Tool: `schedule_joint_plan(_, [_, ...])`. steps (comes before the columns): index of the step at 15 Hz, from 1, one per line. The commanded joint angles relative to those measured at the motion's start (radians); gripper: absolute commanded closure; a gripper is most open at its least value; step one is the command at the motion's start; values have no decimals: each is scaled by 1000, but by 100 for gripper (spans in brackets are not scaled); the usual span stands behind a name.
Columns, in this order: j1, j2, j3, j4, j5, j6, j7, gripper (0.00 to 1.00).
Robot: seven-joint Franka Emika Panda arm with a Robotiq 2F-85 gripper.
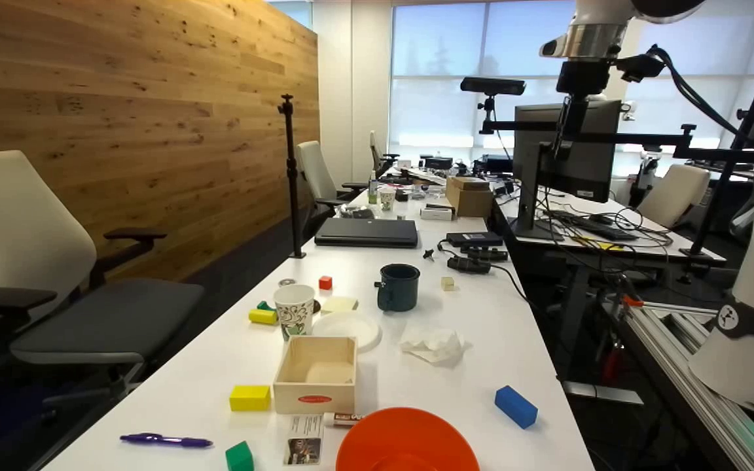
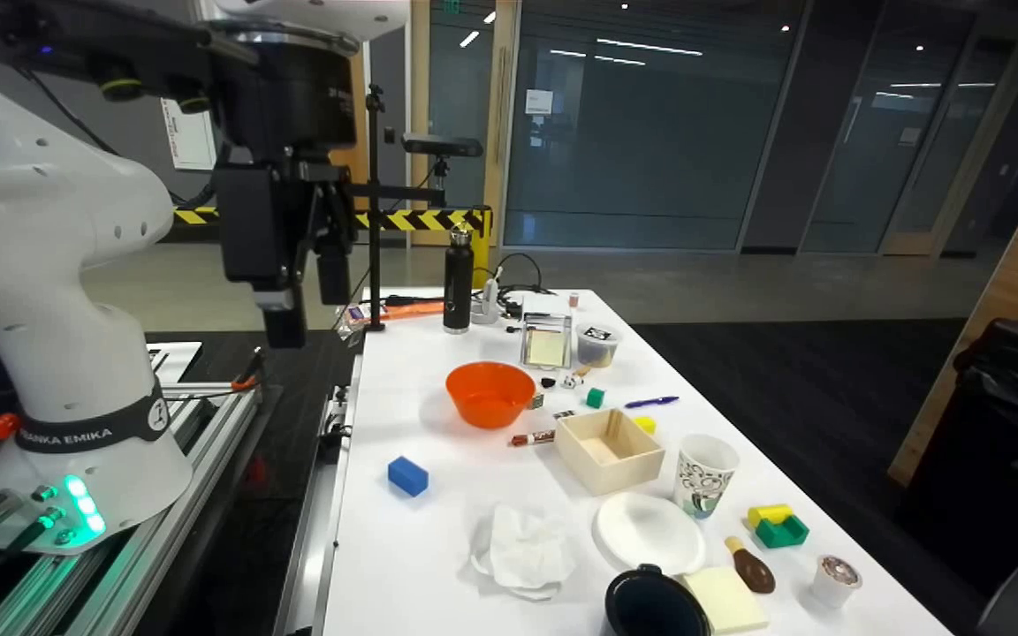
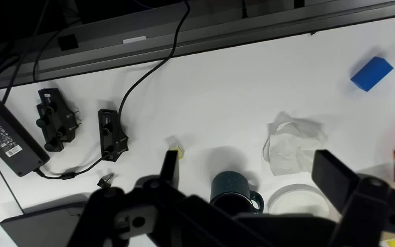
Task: Put the marker inside the box
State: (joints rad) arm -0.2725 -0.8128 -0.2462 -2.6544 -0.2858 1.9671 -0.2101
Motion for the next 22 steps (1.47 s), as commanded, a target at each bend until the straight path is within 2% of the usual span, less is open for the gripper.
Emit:
schedule_joint_plan(1, [7,-1,-5,2,-4,-4,4,0])
schedule_joint_plan(4, [17,-1,-9,-3,15,5,7,0])
schedule_joint_plan(9, [145,103,-3,8,231,121,48,0])
schedule_joint_plan(14, [295,289,46,46,409,256,35,0])
schedule_joint_plan(18, [385,464,71,129,512,205,-28,0])
schedule_joint_plan(19, [336,365,97,53,460,237,17,0])
schedule_joint_plan(22, [355,457,109,100,484,237,1,0])
